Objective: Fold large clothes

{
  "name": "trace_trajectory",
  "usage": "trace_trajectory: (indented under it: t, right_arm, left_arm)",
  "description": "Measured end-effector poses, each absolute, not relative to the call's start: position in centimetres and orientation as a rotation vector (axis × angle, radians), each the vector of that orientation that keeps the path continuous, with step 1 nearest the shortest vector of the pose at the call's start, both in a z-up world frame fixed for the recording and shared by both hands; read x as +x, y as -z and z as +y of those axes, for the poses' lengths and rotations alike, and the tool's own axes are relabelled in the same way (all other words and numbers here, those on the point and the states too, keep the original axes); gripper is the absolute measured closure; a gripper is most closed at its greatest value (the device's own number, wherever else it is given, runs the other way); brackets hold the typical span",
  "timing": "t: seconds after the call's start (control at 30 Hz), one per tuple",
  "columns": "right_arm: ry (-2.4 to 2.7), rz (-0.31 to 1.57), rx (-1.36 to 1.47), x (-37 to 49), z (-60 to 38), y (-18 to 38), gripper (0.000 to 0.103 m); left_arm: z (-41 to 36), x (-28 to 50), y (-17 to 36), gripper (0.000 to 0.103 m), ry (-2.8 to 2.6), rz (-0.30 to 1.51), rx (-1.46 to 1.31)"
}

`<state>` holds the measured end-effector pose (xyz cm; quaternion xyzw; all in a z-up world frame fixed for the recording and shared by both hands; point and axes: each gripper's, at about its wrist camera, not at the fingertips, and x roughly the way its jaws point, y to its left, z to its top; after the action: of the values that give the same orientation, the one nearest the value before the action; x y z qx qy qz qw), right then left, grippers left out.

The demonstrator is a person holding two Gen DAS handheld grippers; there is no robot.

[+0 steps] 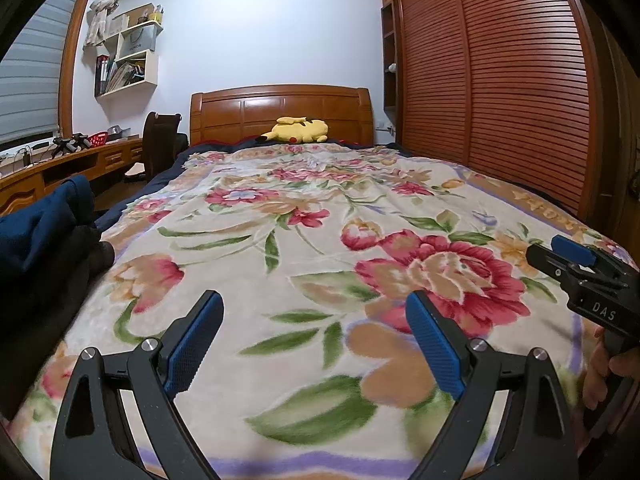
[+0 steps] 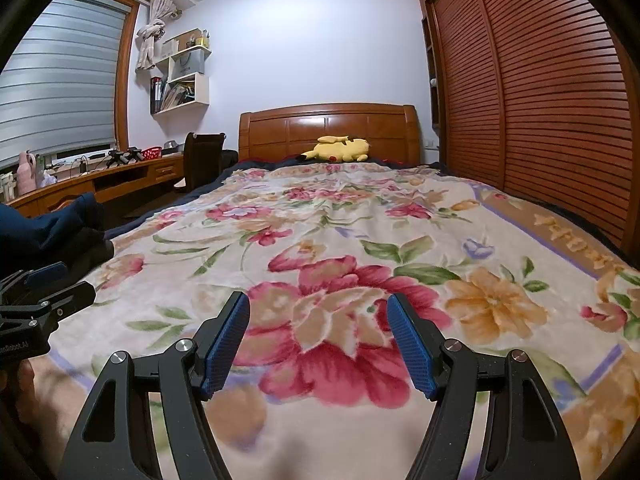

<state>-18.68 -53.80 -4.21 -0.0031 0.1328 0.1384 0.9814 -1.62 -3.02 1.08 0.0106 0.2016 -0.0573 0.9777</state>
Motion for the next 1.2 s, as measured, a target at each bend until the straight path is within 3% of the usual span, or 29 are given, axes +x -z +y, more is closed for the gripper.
trace_trajectory:
  t: [1.2]
  right_arm:
    - [-0.288,0.262,-0.007,-18.55,-54.24,4.38,0.03]
  left_arm:
    - [-2.69,-1.61,-1.12,0.01,0.1,0.395,0.019]
